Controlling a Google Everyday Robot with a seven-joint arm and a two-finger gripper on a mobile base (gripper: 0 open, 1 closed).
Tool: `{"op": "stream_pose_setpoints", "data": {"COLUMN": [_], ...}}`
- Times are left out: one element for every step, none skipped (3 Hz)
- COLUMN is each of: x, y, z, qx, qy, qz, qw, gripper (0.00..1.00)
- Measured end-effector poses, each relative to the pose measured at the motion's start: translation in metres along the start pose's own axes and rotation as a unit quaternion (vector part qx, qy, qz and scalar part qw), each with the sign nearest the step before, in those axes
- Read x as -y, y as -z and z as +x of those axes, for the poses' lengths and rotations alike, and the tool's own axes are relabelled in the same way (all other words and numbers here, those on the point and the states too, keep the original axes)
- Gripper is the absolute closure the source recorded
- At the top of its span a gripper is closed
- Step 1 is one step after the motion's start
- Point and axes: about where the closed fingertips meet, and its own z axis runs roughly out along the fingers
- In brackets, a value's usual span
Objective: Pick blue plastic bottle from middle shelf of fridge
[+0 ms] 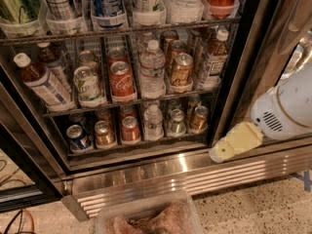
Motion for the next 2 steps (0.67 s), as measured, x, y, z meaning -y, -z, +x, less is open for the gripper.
{"op": "stream_pose_setpoints", "data": {"x": [0.0, 0.001], "y": [-0.027, -0.038], "z": [-0.006, -0.011], "qx": [0.015, 0.012], "qy": [-0.085, -0.133], "qz": [-0.001, -0.016], "qw": [0.9963, 0.9909], "gripper": [0.0, 0.0]}}
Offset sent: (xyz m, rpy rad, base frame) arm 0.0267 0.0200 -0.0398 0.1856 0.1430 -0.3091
